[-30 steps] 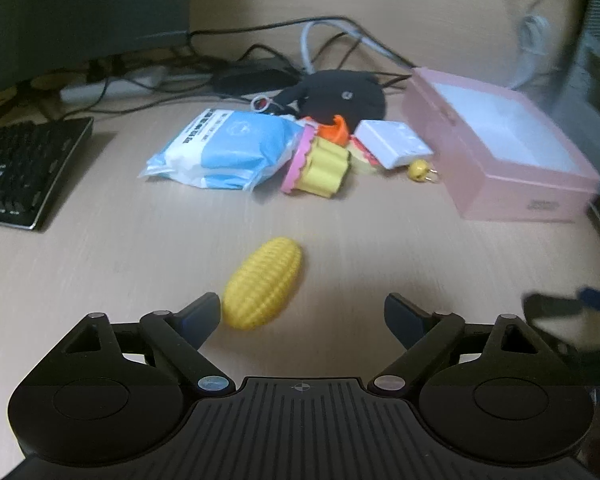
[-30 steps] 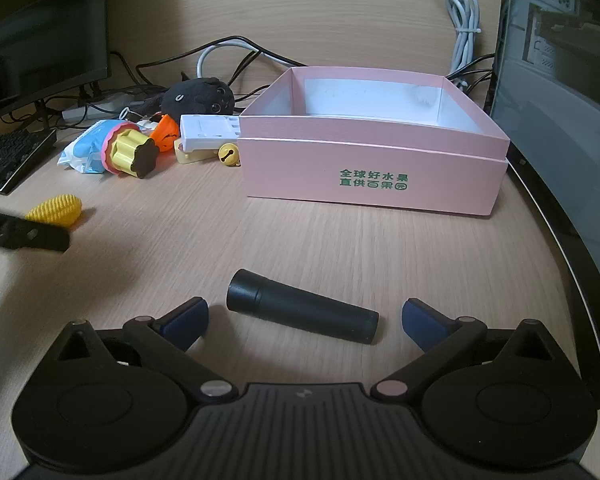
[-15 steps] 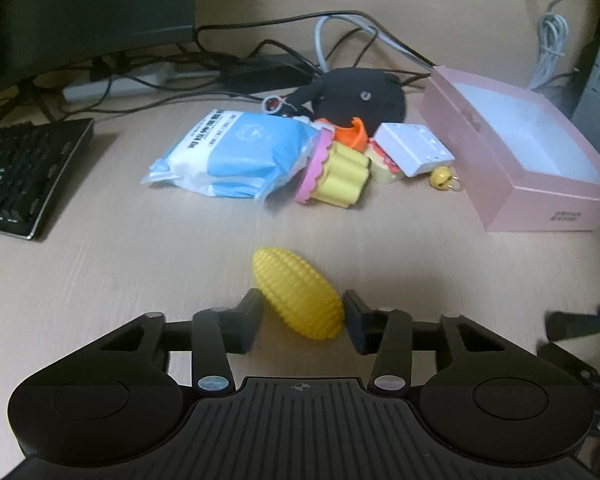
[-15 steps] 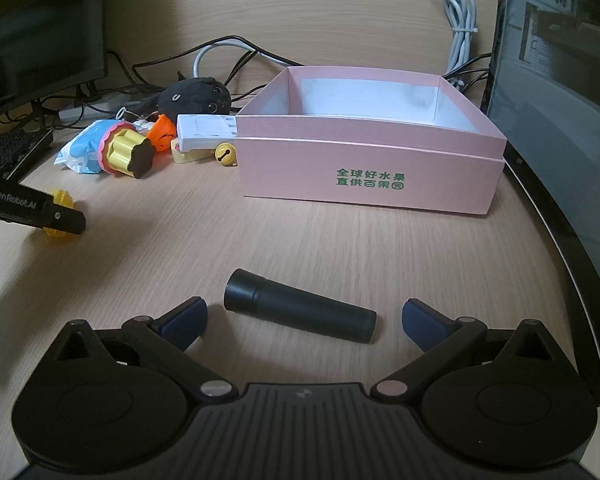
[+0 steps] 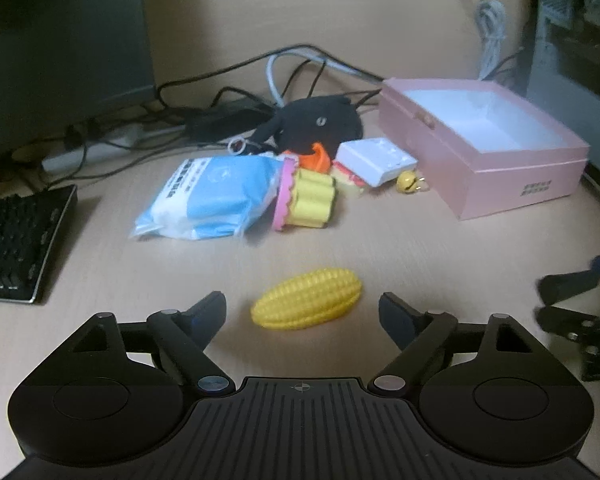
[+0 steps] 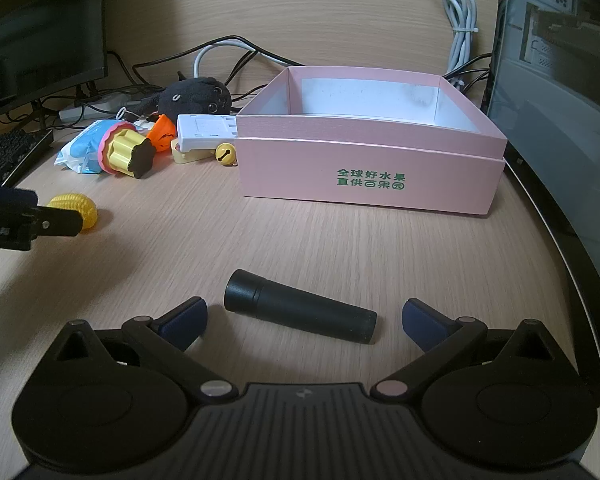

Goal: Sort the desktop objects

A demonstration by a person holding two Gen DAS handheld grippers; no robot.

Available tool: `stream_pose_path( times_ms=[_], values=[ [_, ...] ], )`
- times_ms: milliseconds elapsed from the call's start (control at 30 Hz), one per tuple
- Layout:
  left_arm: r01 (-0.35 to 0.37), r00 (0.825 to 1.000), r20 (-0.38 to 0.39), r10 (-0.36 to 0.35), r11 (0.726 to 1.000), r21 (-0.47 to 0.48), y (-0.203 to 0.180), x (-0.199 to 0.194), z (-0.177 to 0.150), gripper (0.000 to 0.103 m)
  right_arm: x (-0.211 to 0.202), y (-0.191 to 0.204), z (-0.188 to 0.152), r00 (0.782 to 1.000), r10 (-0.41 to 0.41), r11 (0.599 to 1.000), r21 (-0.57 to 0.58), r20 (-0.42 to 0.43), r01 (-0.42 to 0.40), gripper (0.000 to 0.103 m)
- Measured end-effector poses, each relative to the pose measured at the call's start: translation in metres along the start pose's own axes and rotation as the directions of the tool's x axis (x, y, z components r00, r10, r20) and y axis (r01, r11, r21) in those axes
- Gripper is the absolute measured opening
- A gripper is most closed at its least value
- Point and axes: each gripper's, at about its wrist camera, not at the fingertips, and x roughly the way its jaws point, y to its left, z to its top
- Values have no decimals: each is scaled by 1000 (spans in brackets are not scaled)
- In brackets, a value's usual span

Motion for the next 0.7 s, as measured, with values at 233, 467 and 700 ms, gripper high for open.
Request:
stream_pose_path(
  times_ms=[233, 467, 700],
  values=[
    [-30, 998, -66, 24, 995, -96, -6, 15, 5, 76, 0, 0, 0, 1000, -3, 1000, 2, -1, 3, 103],
    [-27, 998, -67, 21, 996, -90, -3, 14, 5, 27, -5, 13, -3, 998, -68, 997, 46, -6, 69, 103],
    [-7, 998, -70, 0, 995, -97, -1, 3, -4, 37, -6, 15, 1, 996, -91, 993, 75, 26, 88, 101]
  ],
)
